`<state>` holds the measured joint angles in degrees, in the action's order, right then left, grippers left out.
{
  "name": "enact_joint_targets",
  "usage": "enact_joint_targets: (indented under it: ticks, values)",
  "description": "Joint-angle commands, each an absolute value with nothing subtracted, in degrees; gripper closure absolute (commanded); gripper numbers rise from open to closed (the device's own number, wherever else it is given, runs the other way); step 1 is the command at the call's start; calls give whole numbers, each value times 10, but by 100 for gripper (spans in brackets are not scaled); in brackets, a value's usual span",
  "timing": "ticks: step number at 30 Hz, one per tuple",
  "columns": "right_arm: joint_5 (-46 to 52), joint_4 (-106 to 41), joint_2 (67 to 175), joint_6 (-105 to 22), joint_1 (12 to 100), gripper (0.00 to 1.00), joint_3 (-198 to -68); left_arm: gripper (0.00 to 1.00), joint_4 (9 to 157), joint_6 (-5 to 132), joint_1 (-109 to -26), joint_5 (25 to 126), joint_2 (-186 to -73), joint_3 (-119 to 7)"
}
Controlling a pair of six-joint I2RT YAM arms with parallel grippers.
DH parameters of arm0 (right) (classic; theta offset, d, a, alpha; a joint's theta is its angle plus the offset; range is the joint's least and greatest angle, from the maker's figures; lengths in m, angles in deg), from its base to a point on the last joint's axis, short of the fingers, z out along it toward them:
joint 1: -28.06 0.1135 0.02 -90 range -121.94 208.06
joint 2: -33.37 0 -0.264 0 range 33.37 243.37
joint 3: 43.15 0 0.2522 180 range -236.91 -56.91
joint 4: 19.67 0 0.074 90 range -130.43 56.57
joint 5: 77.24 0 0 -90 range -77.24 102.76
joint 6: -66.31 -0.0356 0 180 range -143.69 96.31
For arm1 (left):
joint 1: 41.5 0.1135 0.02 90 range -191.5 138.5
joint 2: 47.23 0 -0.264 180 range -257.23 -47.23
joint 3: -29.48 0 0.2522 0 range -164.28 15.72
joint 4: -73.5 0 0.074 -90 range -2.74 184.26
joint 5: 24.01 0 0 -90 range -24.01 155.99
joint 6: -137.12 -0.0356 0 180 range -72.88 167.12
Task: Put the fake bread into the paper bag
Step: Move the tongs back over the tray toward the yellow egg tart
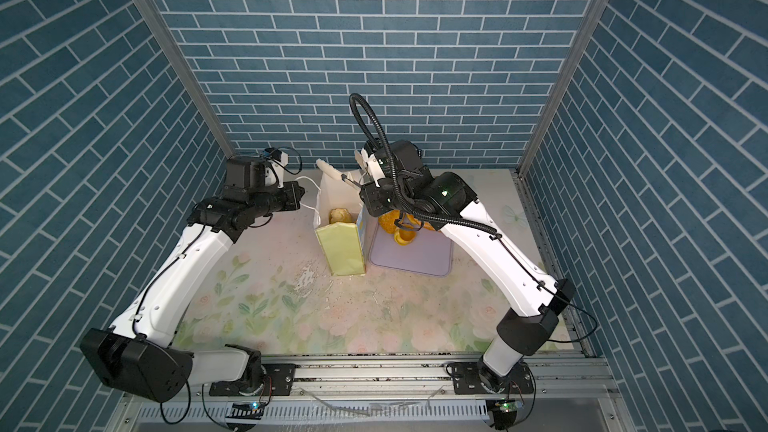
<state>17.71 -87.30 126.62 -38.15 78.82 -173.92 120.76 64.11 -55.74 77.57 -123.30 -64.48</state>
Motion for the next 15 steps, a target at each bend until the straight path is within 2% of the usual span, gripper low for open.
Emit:
enact_joint_targets:
  ticks: [1,8,15]
  values:
    - [223,-880,1244,-332,792,51,-1782,92,1204,640,-559,771,-1222,-639]
    - [306,-936,1232,-298,777,51,-1814,92,1205,640,-560,772,-1219,-638]
    - [350,-938,1147,-326,716,52,-1718,93,1207,638,-560,770,-1218,-640]
